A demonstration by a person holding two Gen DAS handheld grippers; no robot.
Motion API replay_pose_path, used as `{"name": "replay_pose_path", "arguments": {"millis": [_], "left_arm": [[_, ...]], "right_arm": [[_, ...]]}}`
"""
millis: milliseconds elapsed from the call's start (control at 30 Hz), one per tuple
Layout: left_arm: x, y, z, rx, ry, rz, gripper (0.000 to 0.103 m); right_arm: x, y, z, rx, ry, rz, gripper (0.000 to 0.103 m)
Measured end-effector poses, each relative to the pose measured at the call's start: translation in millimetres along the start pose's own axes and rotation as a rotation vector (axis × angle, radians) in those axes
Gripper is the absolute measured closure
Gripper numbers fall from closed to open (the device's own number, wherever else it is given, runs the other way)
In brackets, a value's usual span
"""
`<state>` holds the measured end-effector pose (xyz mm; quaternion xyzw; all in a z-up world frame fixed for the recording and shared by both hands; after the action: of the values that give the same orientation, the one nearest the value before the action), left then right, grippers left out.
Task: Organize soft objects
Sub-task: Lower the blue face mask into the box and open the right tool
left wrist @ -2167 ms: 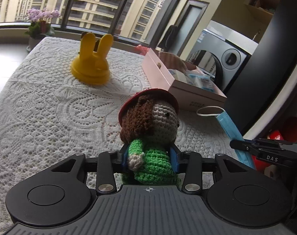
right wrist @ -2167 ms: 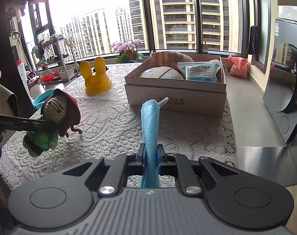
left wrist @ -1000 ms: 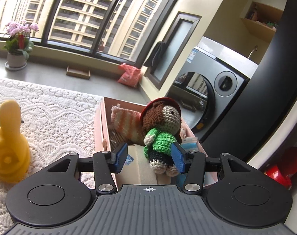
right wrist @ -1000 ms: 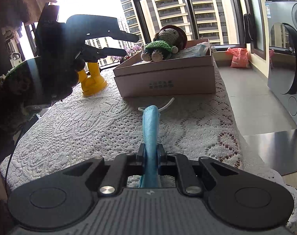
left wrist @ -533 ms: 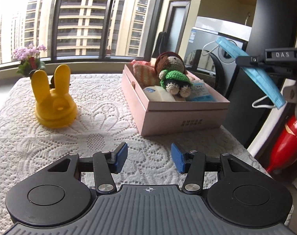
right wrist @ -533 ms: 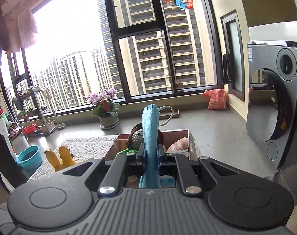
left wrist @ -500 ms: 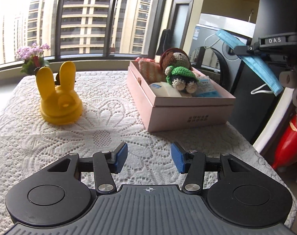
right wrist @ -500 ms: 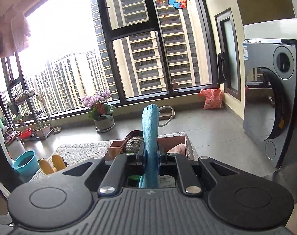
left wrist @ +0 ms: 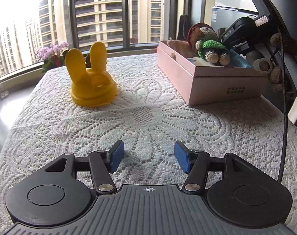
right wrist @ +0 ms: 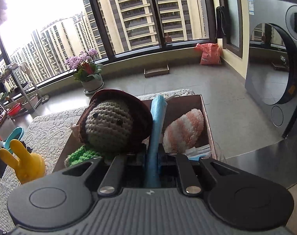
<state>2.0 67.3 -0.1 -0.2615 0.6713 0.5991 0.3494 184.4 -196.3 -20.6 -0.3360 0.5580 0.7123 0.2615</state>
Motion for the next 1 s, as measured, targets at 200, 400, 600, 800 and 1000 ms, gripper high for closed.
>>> {"name": "replay_pose_path", "arguments": {"millis": [200, 400, 600, 800, 1000], "left_arm": [[-1.9, -2.7, -7.0, 0.033, -0.016, 0.013, 0.025], [-22.3, 2.1, 7.9, 0.258, 0.219, -0.036, 0.03], [-86.7, -4.1, 2.8, 0.188, 0.241, -0.207, 0.03], [-122.4, -71.5, -14.2, 0.16, 0.143, -0.034, 0.057], [-104.9, -62.6, 12.0, 0.194, 0.224, 0.001, 0.055]], "right_arm": [[9.5, 46.4, 3.5, 0.043, 0.154, -0.093, 0.05], [26.9, 71.7, -42.6, 0.048, 0.072, -0.112, 0.048], [46.6, 61.2, -55.9, 0.001, 0.044, -0.042, 0.076], [51.4, 62.2, -32.7, 0.002, 0.108, -0.064, 0.076], [68.3, 82.2, 9.4, -0.061, 0.119, -0.052, 0.076]]}}
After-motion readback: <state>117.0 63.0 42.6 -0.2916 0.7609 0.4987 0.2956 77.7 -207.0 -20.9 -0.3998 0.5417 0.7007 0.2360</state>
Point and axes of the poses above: each gripper's, at about its wrist camera, not at the fingertips, and y roughly against the way its jaws point, z to its left, x to its underside, the point moved 2 cm from there along -y, roughly the way its jaws point, and after that the axes turned 4 degrees about x, right-handed, at the moved point
